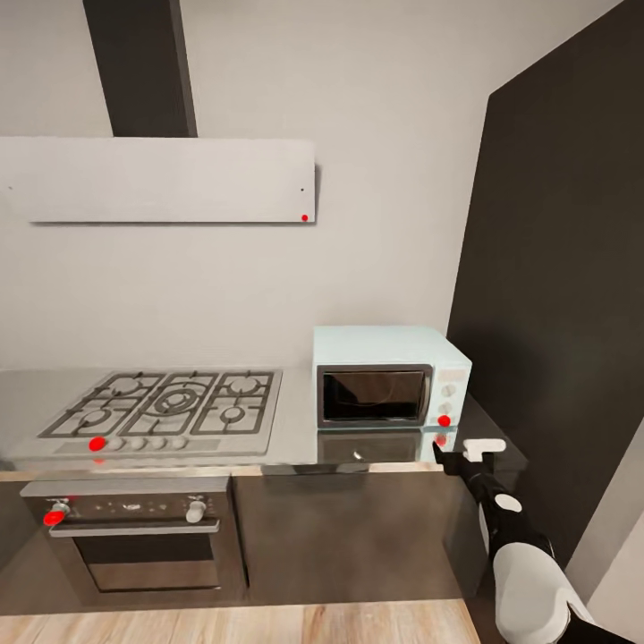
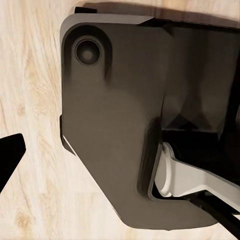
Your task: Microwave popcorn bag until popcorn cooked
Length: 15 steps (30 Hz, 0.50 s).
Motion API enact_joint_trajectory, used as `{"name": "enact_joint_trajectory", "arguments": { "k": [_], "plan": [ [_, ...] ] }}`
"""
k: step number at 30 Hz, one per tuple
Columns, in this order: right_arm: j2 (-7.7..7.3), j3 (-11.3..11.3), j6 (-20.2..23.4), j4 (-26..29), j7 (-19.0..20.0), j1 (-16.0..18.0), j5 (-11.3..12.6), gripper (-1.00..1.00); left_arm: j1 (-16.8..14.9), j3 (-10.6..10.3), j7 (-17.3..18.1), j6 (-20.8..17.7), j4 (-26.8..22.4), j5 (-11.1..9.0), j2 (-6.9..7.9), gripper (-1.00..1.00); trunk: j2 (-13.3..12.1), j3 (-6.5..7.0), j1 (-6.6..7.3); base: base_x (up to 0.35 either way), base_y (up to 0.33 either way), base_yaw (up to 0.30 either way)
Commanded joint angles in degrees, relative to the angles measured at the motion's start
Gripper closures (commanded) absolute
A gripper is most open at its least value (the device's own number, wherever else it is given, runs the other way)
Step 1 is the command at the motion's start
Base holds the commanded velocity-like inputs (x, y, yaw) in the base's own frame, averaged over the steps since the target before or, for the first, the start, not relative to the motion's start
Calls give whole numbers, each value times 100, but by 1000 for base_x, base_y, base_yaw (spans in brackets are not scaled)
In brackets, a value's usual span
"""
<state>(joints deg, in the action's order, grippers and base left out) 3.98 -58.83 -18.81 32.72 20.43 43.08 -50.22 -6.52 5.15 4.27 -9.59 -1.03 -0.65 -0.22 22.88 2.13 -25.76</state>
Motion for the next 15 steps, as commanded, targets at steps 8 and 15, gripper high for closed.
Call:
{"name": "enact_joint_trajectory", "arguments": {
  "k": [8,15],
  "plan": [
    [2,-198,-26,-19,-46,7,-40,-100,2,47,12,-38,-13,-8,1,-100,4,-3,-2,243,0,0],
    [-1,-533,-26,-33,-155,7,-41,-100,2,48,8,-36,-11,-9,3,-100,4,-3,-2,46,0,0]
  ]
}}
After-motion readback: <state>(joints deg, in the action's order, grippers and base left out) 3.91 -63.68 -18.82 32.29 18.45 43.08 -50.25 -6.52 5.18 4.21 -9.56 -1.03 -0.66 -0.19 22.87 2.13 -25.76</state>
